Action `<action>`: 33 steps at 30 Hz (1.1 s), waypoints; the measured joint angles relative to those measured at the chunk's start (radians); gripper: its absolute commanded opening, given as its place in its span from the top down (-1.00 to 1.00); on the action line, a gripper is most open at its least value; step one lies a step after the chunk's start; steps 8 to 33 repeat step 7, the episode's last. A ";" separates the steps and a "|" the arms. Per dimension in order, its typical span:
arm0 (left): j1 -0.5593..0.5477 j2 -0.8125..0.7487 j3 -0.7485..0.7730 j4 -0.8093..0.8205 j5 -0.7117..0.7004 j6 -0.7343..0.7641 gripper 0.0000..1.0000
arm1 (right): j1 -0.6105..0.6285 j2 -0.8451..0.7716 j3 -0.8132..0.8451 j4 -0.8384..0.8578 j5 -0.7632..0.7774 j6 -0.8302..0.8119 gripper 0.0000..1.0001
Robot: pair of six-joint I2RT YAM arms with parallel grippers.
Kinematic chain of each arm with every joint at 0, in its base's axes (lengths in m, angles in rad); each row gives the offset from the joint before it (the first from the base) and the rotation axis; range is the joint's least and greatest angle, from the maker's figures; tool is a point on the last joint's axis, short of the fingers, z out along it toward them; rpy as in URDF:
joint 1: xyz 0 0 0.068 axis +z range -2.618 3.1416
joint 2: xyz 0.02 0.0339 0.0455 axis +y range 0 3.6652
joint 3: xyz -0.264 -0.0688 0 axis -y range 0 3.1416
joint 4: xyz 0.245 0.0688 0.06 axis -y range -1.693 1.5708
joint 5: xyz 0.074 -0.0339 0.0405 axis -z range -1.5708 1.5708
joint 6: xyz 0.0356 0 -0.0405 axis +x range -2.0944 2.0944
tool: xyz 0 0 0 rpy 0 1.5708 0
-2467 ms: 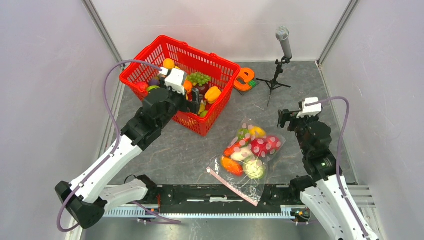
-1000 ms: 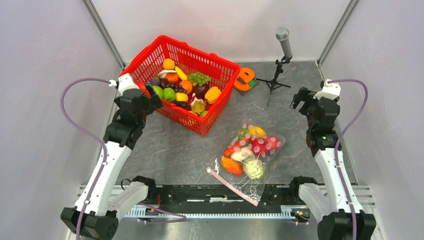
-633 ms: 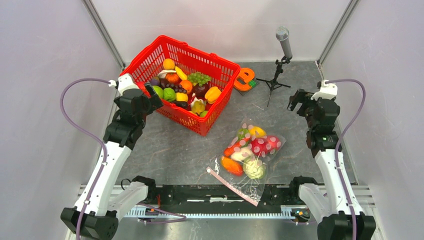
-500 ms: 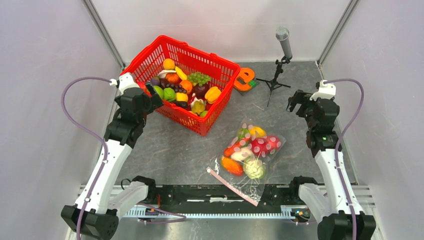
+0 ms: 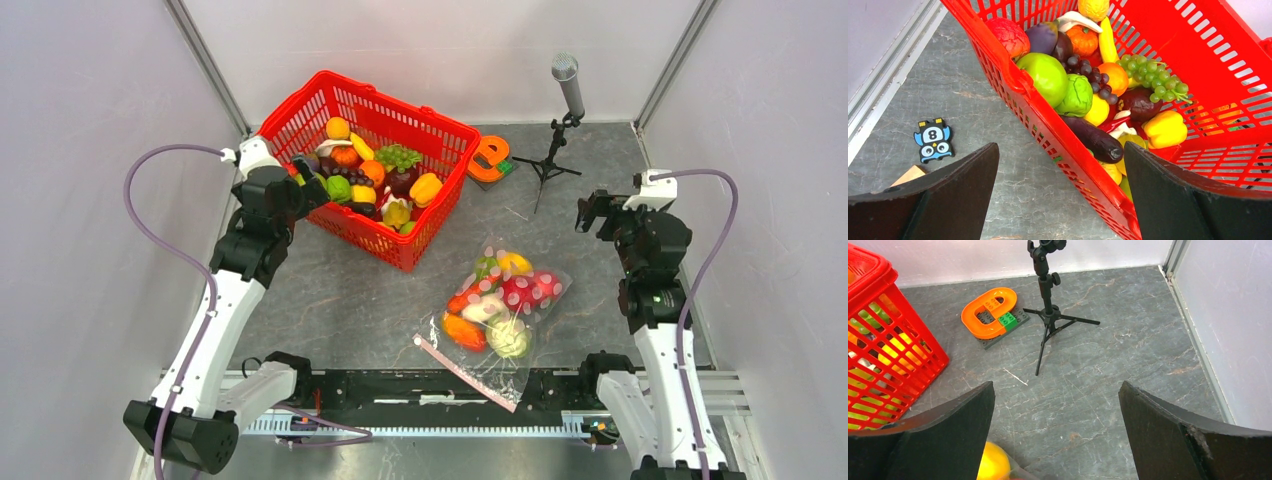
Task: Place the food in the zip-top bag and seal the zipper
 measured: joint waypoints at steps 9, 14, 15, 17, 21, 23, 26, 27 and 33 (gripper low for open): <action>0.000 0.000 0.002 0.008 0.000 0.005 -1.00 | 0.000 -0.032 -0.004 -0.017 -0.007 -0.018 -0.96; 0.000 0.000 0.002 0.008 0.000 0.005 -1.00 | 0.000 -0.032 -0.004 -0.017 -0.007 -0.018 -0.96; 0.000 0.000 0.002 0.008 0.000 0.005 -1.00 | 0.000 -0.032 -0.004 -0.017 -0.007 -0.018 -0.96; 0.000 0.000 0.002 0.008 0.000 0.005 -1.00 | 0.000 -0.032 -0.004 -0.017 -0.007 -0.018 -0.96; 0.000 0.000 0.002 0.008 0.000 0.005 -1.00 | 0.000 -0.032 -0.004 -0.017 -0.007 -0.018 -0.96; 0.000 0.000 0.002 0.008 0.000 0.005 -1.00 | 0.000 -0.032 -0.004 -0.017 -0.007 -0.018 -0.96; 0.000 0.000 0.002 0.008 0.000 0.005 -1.00 | 0.000 -0.032 -0.004 -0.017 -0.007 -0.018 -0.96; 0.000 0.000 0.002 0.008 0.000 0.005 -1.00 | 0.000 -0.032 -0.004 -0.017 -0.007 -0.018 -0.96; 0.000 0.000 0.002 0.008 0.000 0.005 -1.00 | 0.000 -0.032 -0.004 -0.017 -0.007 -0.018 -0.96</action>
